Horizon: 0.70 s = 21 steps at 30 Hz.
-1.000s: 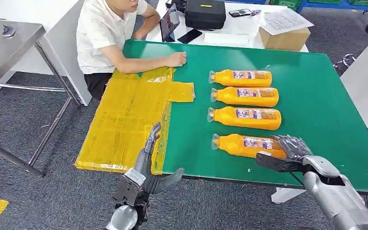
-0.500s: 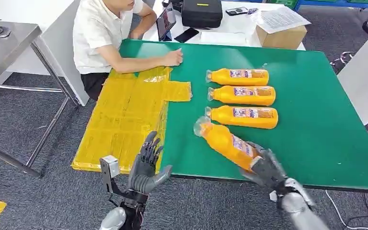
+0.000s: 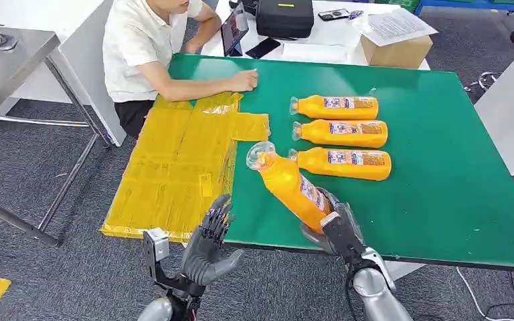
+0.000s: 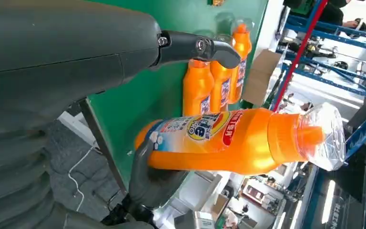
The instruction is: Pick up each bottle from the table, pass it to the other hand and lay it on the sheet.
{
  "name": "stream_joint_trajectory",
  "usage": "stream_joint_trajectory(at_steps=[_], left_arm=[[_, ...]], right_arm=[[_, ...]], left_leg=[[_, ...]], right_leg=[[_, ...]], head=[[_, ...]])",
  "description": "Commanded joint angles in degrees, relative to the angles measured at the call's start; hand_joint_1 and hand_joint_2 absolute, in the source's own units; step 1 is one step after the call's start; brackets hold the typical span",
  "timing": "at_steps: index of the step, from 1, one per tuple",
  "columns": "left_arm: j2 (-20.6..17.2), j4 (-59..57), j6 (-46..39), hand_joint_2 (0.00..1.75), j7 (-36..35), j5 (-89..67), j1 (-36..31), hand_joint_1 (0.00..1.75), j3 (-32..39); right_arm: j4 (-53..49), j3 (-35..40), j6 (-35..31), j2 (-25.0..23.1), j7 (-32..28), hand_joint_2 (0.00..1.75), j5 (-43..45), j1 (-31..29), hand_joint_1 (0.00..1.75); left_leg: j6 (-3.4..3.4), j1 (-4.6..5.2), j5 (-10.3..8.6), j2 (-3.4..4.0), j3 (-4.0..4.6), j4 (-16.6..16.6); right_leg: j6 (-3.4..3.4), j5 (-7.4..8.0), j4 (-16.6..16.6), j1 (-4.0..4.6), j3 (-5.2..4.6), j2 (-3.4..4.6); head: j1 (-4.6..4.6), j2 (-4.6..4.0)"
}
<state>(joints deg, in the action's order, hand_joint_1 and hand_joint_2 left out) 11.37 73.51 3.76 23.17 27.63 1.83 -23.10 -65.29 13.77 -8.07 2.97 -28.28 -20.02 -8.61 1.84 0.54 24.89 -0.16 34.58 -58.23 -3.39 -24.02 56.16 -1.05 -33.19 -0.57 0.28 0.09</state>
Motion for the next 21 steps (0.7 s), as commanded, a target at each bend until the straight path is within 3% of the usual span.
stream_joint_trajectory(at_steps=[1, 4, 9, 21], left_arm=[[-2.32, 1.19, 0.23, 1.75, 1.97, -2.65, -0.69, 0.0, -2.55], [-2.16, 1.71, 0.22, 1.75, 2.13, -4.16, -1.22, 0.0, -2.73], [0.78, -1.08, -1.93, 1.75, 0.14, -2.69, -4.34, 0.0, 0.37], [0.87, -1.21, -1.97, 1.75, 0.07, -2.6, -4.41, 0.0, 0.36]], right_arm=[[1.98, 0.54, 3.23, -1.41, 0.92, 1.75, -0.2, -1.71, 1.75], [4.49, 2.88, 4.44, -1.23, 1.26, 1.75, -1.83, -3.04, 1.75], [2.95, 12.17, 5.16, -4.15, -3.54, 1.75, -5.74, -3.23, 1.75], [2.74, 12.42, 4.79, -4.05, -3.37, 1.75, -5.81, -3.12, 1.75]], left_leg=[[-0.1, -0.04, 0.04, 0.08, -0.1, 0.03], [-0.1, -0.06, 0.04, 0.11, -0.09, 0.02], [-0.11, -0.12, 0.05, 0.21, -0.06, 0.01], [-0.12, -0.1, 0.03, 0.06, -0.11, 0.04]], right_leg=[[0.11, -0.02, -0.01, 0.04, 0.06, 0.09], [0.11, 0.0, -0.01, 0.06, 0.04, 0.12], [0.12, 0.03, -0.01, 0.1, 0.01, 0.23], [0.13, -0.01, -0.03, 0.08, 0.09, 0.08]], head=[[0.0, 0.0], [0.0, 0.0], [0.0, 0.0], [0.02, 0.0]])
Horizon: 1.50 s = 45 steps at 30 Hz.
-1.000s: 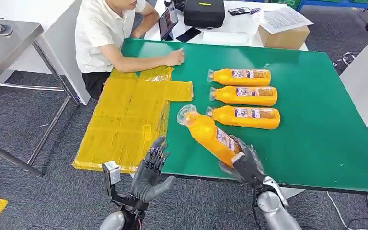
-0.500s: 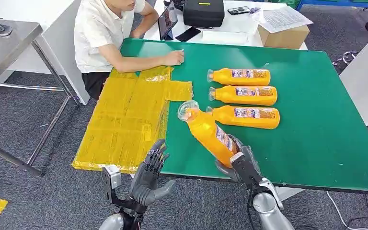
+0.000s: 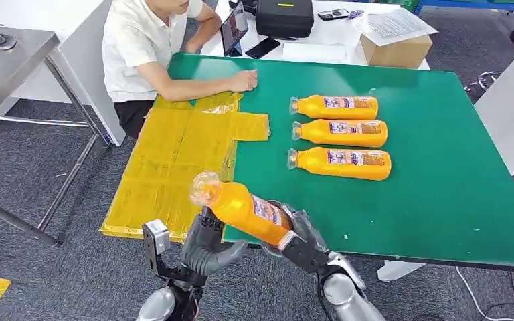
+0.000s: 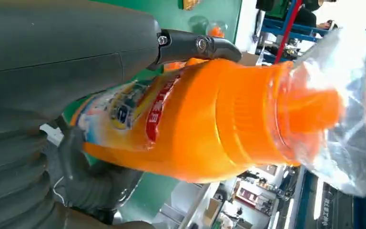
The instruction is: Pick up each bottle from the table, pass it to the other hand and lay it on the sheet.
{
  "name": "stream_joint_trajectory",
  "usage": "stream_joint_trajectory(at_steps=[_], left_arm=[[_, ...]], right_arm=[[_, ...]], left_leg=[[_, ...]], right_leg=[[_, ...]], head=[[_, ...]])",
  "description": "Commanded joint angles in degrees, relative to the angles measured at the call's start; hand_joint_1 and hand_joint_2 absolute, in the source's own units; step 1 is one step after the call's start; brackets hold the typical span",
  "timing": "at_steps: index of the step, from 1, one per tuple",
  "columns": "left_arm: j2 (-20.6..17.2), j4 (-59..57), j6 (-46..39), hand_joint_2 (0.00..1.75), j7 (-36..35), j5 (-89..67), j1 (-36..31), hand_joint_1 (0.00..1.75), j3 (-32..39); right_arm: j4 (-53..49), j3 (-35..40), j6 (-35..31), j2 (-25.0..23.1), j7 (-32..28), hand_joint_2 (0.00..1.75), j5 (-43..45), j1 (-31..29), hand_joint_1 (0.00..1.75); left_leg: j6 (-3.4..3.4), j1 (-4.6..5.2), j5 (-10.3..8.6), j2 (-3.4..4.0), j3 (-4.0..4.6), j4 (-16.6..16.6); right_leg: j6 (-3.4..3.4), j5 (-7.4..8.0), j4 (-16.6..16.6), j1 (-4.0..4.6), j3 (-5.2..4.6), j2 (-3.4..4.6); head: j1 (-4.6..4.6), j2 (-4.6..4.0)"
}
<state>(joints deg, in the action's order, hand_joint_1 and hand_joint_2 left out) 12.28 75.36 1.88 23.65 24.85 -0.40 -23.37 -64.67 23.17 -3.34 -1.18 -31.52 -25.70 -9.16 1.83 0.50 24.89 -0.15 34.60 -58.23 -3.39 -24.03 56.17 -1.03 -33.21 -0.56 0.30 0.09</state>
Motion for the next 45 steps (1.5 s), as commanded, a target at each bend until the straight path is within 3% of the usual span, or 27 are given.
stream_joint_trajectory(at_steps=[1, 4, 12, 17, 21, 22, 23, 24, 25, 27, 28, 29, 30, 31, 33, 45], left_arm=[[-0.05, -3.07, -0.09, 1.75, -0.41, 0.17, -2.18, 0.0, 0.63], [-0.05, -3.07, -0.09, 1.75, -0.41, 0.17, -2.18, 0.0, 0.63], [0.64, -8.63, 1.58, 1.75, -1.2, 5.45, -7.77, 0.0, -1.53], [0.66, -9.67, 2.87, 1.75, -1.11, 9.74, -8.95, 0.0, -2.47], [0.47, -9.62, 4.55, 1.75, 0.67, 9.23, -9.83, 0.0, -4.08], [0.56, -10.16, 4.78, 1.75, 1.63, 9.08, -10.18, 0.1, -4.03], [0.59, -10.31, 5.19, 1.75, 2.03, 9.21, -10.28, 0.91, -3.9], [0.64, -10.69, 6.24, 1.75, 2.28, 9.91, -10.49, 1.5, -3.66], [0.61, -11.06, 7.52, 1.75, 2.9, 10.21, -10.7, 1.75, -3.46], [0.65, -11.04, 9.1, 1.75, 3.18, 11.02, -10.64, 1.75, -3.09], [0.73, -10.75, 10.13, 1.75, 3.54, 11.52, -10.47, 1.75, -2.75], [0.69, -9.96, 10.53, 1.75, 3.81, 11.48, -10.2, 1.75, -2.68], [0.71, -9.65, 10.71, 1.75, 4.06, 11.5, -10.12, 1.75, -2.6], [0.87, -8.91, 11.14, 1.75, 4.79, 11.71, -9.95, 1.75, -2.28], [0.99, -7.01, 11.47, 1.75, 5.61, 11.53, -9.68, 1.75, -2.02], [0.81, -4.85, 11.17, 1.75, 6.42, 10.86, -8.98, 1.75, -1.43]], right_arm=[[2.13, 3.02, 0.07, 0.1, -0.13, 1.75, -0.13, -2.56, 1.75], [2.13, 3.02, 0.07, 0.1, -0.13, 1.75, -0.13, -2.56, 1.75], [1.14, 14.79, -2.76, -1.29, -8.29, 1.75, -1.81, -4.43, 1.75], [0.79, 18.02, -2.67, -1.69, -8.09, 1.75, 1.43, -5.69, 1.75], [3.4, 18.91, 6.41, -2.76, -8.48, 1.75, 8.83, -7.49, 1.75], [5.26, 19.5, 11.73, -2.96, -8.42, 1.75, 11.21, -8.25, 1.75], [5.2, 20.02, 12.65, -2.9, -8.48, 1.75, 11.17, -8.49, 1.69], [5.13, 20.22, 15.5, -3.0, -8.48, 1.75, 12.92, -8.35, 1.73], [4.3, 20.39, 18.91, -2.93, -8.48, 1.75, 15.35, -7.99, 1.75], [3.46, 20.16, 20.15, -3.13, -8.48, 1.75, 17.24, -7.3, 1.75], [3.63, 19.66, 21.91, -3.35, -8.48, 1.75, 18.95, -7.15, 1.55], [5.08, 19.14, 25.48, -3.69, -8.15, 1.75, 21.24, -7.22, 0.52], [5.64, 19.01, 27.05, -3.66, -7.76, 1.75, 22.17, -7.3, 0.16], [6.44, 18.98, 28.28, -3.59, -7.58, 1.75, 22.52, -7.34, 0.21], [9.1, 20.22, 29.22, -3.51, -7.29, 1.75, 21.16, -7.62, 0.0], [11.67, 20.77, 28.2, -3.9, -8.24, 1.75, 20.1, -7.52, 0.0]], left_leg=[[-0.11, -0.06, 0.04, 0.07, -0.11, 0.01], [-0.07, -0.01, 0.01, 0.03, -0.05, 0.02], [-0.15, -0.08, 0.04, 0.14, -0.14, 0.02], [-0.14, -0.1, 0.06, 0.12, -0.14, -0.01], [-0.13, -0.09, 0.05, 0.14, -0.12, -0.01], [-0.13, -0.09, 0.05, 0.07, -0.09, -0.02], [-0.08, -0.03, 0.02, 0.05, -0.07, 0.01], [-0.14, -0.07, 0.04, 0.07, -0.14, 0.03], [-0.12, -0.06, 0.04, 0.1, -0.12, 0.02], [-0.16, -0.1, 0.06, 0.08, -0.16, 0.01], [-0.12, -0.07, 0.02, 0.01, -0.11, 0.02], [-0.09, -0.07, 0.02, -0.01, -0.06, 0.0], [-0.16, -0.11, 0.06, 0.0, -0.16, 0.01], [-0.13, -0.1, 0.05, 0.04, -0.14, 0.01], [-0.12, -0.1, 0.06, 0.08, -0.14, 0.01], [-0.14, -0.12, 0.05, 0.02, -0.1, -0.01]], right_leg=[[0.12, -0.01, -0.03, 0.06, 0.1, 0.1], [0.08, 0.0, -0.01, 0.02, 0.03, 0.05], [0.16, 0.0, -0.01, 0.08, 0.08, 0.16], [0.15, -0.02, 0.01, 0.1, 0.08, 0.13], [0.14, -0.01, 0.0, 0.09, 0.07, 0.15], [0.14, -0.02, 0.01, 0.09, 0.08, 0.09], [0.08, -0.01, 0.02, 0.03, 0.04, 0.07], [0.15, -0.02, 0.0, 0.07, 0.1, 0.1], [0.12, -0.01, -0.01, 0.06, 0.09, 0.12], [0.17, -0.04, -0.01, 0.1, 0.14, 0.09], [0.13, -0.03, -0.01, 0.08, 0.09, 0.02], [0.1, -0.02, -0.01, 0.08, 0.06, 0.0], [0.17, -0.05, -0.01, 0.11, 0.13, 0.02], [0.14, -0.03, -0.03, 0.1, 0.12, 0.06], [0.13, -0.02, -0.02, 0.1, 0.11, 0.1], [0.14, -0.03, -0.02, 0.12, 0.09, 0.03]], head=[[0.0, 0.0], [0.0, 0.0], [0.0, 0.0], [-0.02, 0.0], [0.0, 0.0], [0.0, 0.0], [0.0, 0.0], [0.0, 0.0], [0.02, 0.0], [0.0, 0.0], [0.0, 0.0], [0.0, 0.0], [-0.02, 0.0], [-0.02, 0.0], [-0.02, 0.0], [0.0, 0.0]])
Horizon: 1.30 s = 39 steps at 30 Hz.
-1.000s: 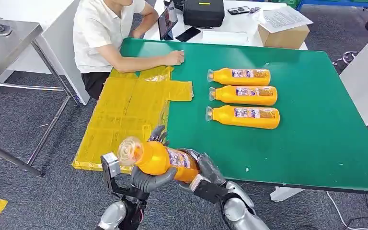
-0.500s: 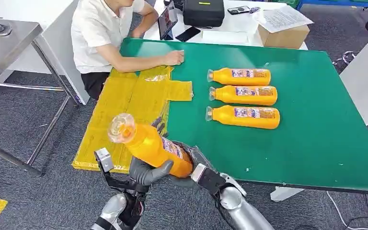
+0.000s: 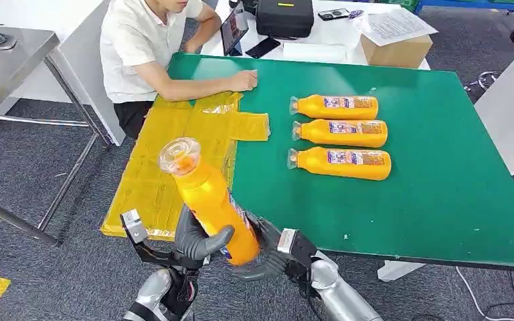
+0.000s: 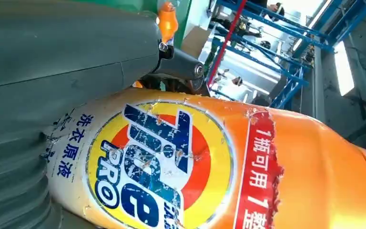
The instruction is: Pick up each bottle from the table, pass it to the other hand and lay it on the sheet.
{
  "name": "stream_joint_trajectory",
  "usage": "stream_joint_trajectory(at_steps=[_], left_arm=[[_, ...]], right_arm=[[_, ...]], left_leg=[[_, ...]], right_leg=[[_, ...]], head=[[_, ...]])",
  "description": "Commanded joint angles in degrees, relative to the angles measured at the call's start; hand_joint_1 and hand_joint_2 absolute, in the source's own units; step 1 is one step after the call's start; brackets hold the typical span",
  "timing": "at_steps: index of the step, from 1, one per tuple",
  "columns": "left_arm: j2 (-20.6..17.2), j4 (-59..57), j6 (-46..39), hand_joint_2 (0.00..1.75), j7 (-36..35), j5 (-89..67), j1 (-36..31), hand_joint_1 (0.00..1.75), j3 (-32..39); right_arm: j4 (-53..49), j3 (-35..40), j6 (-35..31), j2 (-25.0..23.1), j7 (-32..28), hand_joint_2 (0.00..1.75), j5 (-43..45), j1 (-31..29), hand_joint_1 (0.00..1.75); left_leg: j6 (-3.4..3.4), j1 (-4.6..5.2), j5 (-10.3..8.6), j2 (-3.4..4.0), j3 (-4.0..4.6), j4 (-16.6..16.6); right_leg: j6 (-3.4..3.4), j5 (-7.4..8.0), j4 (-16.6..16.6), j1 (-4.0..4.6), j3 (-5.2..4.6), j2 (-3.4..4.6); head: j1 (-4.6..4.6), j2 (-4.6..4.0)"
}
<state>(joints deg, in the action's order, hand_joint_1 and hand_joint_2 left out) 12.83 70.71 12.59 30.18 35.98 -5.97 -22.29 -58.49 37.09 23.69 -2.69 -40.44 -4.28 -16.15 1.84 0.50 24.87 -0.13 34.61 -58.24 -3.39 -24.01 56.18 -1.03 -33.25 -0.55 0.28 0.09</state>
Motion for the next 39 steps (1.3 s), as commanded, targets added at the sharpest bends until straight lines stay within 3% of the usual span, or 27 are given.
stream_joint_trajectory(at_steps=[1, 7, 13, 15, 18, 20, 25, 29, 39], left_arm=[[0.27, -0.19, 0.46, 1.75, -0.12, -0.27, -3.41, 1.75, -2.5], [-0.14, 0.75, -0.4, 1.75, 0.67, -1.15, -2.47, 1.75, -0.69], [-0.99, 4.66, -8.42, 1.75, -1.68, -11.71, 0.94, 1.75, 3.0], [-2.55, 3.86, -20.04, 1.75, -1.2, -24.21, 0.85, 1.75, 3.73], [-3.13, 4.15, -20.78, 1.75, -1.55, -25.59, 1.11, 1.75, 4.98], [-2.95, 4.16, -20.75, 1.75, -1.55, -25.61, 1.07, 1.75, 4.95], [-4.25, 10.29, -31.05, 1.75, -2.55, -36.27, 3.93, 1.75, 8.19], [-4.7, 12.17, -32.21, 1.75, -3.62, -36.91, 4.59, 1.75, 10.77], [-5.08, 11.02, -33.09, 1.75, -4.39, -36.49, 4.51, 1.75, 11.37]], right_arm=[[5.49, 6.85, 1.17, -2.39, 0.67, 1.75, -1.32, -0.53, 0.0], [5.78, 4.39, -1.55, -2.25, 1.49, 1.75, -1.43, 0.76, 0.0], [3.97, 0.68, -19.54, 0.9, 2.92, 1.75, -14.24, 5.23, 0.0], [1.91, -2.22, -27.11, 2.09, 3.51, 1.75, -18.68, 8.12, 0.0], [-0.1, -4.09, -27.69, 2.84, 3.48, 1.75, -19.83, 10.23, 0.0], [-0.33, -4.1, -27.62, 2.68, 3.52, 1.75, -19.97, 10.27, 0.0], [-5.52, -9.25, -39.18, 3.31, 4.05, 1.75, -24.35, 16.12, 0.0], [-9.64, -12.52, -42.51, 2.77, 2.89, 1.75, -21.55, 19.22, 0.0], [-8.8, -13.23, -44.38, 1.67, 2.59, 1.75, -20.7, 19.5, 0.0]], left_leg=[[-0.13, -0.1, 0.06, -0.01, -0.1, -0.02], [-0.16, -0.13, 0.08, -0.03, -0.15, -0.02], [-0.17, -0.15, 0.1, -0.08, -0.22, 0.02], [-0.09, -0.11, 0.03, -0.12, -0.14, 0.05], [-0.12, -0.09, 0.04, -0.32, -0.23, 0.11], [-0.13, -0.07, 0.07, -0.07, -0.16, 0.09], [-0.13, -0.06, 0.06, -0.14, -0.02, 0.05], [-0.12, -0.06, 0.11, -0.03, -0.03, 0.03], [-0.16, -0.09, 0.11, 0.04, -0.06, 0.02]], right_leg=[[0.13, -0.05, -0.01, 0.1, 0.12, 0.01], [0.17, -0.07, -0.03, 0.13, 0.17, -0.01], [0.19, -0.11, -0.07, 0.15, 0.25, -0.05], [0.1, -0.06, -0.12, 0.11, 0.17, -0.13], [0.14, -0.12, -0.17, 0.09, 0.31, -0.27], [0.15, -0.08, -0.11, 0.07, 0.19, -0.06], [0.14, -0.09, -0.05, 0.06, 0.05, -0.12], [0.14, -0.1, -0.04, 0.06, 0.04, -0.03], [0.18, -0.08, -0.04, 0.09, 0.04, 0.05]], head=[[0.0, 0.0], [0.02, 0.0], [0.0, 0.0], [0.02, 0.0], [0.02, 0.0], [0.02, 0.0], [0.04, 0.0], [0.02, 0.0], [0.02, 0.0]])
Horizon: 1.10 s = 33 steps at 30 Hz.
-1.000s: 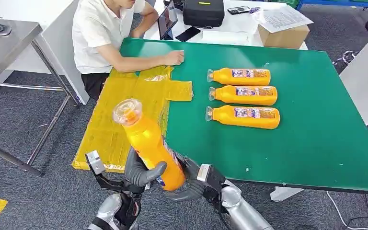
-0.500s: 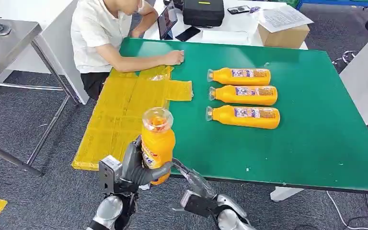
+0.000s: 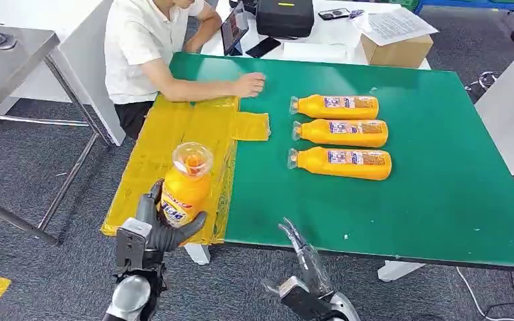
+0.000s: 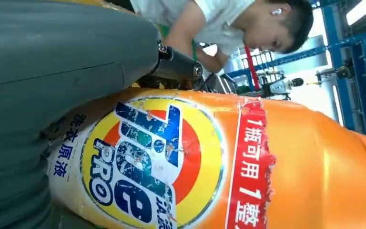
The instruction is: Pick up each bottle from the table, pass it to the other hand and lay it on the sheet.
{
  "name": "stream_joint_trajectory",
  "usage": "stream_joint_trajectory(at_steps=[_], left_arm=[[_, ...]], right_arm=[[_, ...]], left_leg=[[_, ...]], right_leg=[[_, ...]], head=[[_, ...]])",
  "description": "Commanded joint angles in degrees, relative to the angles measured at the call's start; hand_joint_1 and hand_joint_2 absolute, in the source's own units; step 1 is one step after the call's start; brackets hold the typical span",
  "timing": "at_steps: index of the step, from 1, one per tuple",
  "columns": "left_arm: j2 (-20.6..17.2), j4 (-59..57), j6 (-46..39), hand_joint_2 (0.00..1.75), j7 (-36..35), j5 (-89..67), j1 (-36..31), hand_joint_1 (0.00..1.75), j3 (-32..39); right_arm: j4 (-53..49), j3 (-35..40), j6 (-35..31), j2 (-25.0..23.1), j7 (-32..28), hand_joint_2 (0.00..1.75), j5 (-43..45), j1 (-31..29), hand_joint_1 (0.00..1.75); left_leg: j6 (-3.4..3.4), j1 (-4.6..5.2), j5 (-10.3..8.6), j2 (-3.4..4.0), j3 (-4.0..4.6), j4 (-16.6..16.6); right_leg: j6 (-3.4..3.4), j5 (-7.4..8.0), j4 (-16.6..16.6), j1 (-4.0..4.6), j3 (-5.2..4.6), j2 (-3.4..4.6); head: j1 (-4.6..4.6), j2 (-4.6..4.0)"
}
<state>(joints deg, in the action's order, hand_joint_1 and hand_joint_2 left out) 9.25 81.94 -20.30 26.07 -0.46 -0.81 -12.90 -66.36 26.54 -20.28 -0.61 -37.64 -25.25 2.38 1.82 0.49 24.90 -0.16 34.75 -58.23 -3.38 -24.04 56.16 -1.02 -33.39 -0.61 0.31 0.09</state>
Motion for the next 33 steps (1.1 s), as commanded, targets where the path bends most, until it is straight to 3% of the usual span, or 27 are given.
stream_joint_trajectory(at_steps=[1, 8, 12, 16, 24, 33], left_arm=[[-1.5, -0.21, -0.19, 1.75, -0.28, -0.05, -0.66, 1.75, 1.97], [-2.18, -2.21, -2.97, 1.75, -1.02, -4.34, -1.82, 1.75, 1.4], [-5.78, -11.26, -12.48, 1.75, -7.96, -29.97, -8.18, 1.75, -0.78], [-8.34, -26.47, -7.86, 1.75, -17.83, -48.08, -19.22, 1.75, -1.0], [-5.97, -48.9, 0.97, 1.75, -17.49, -54.58, -36.2, 1.75, -5.15], [-4.65, -53.05, 8.22, 1.75, -17.09, -51.52, -41.2, 1.75, -5.09]], right_arm=[[-0.93, -2.68, -0.4, -0.41, -0.21, 1.75, 0.26, 0.97, 0.0], [-0.84, -2.84, -0.88, -0.66, -0.54, 1.75, 0.99, 0.87, 0.0], [-0.59, -4.17, -0.87, -1.39, -1.4, 1.75, 0.69, -0.53, 0.0], [-0.49, -7.82, 0.83, -3.3, -2.26, 1.75, 0.53, -2.52, 0.0], [0.82, -7.76, 3.27, -4.04, -2.36, 1.75, 0.86, -5.48, 0.0], [0.84, -6.68, 2.47, -3.72, -2.36, 1.75, 3.32, -5.28, 0.0]], left_leg=[[-0.06, -0.03, 0.02, 0.02, -0.05, 0.01], [-0.12, -0.06, 0.05, 0.01, -0.15, 0.03], [-0.15, -0.06, -0.01, -0.07, -0.2, 0.08], [-0.16, -0.06, -0.09, -0.12, -0.18, 0.1], [-0.23, -0.14, -0.28, -0.21, -0.04, -0.03], [-0.21, -0.11, -0.25, -0.06, -0.01, -0.03]], right_leg=[[0.07, -0.01, -0.01, 0.03, 0.04, 0.03], [0.13, -0.05, -0.02, 0.06, 0.14, 0.03], [0.16, -0.02, -0.06, 0.06, 0.2, -0.04], [0.17, 0.03, -0.03, 0.05, 0.15, -0.09], [0.34, 0.15, 0.03, 0.14, 0.07, -0.22], [0.29, 0.13, 0.06, 0.11, 0.04, -0.07]], head=[[0.0, 0.0], [0.0, 0.0], [-0.02, 0.0], [-0.02, 0.0], [0.02, 0.0], [0.0, 0.0]])
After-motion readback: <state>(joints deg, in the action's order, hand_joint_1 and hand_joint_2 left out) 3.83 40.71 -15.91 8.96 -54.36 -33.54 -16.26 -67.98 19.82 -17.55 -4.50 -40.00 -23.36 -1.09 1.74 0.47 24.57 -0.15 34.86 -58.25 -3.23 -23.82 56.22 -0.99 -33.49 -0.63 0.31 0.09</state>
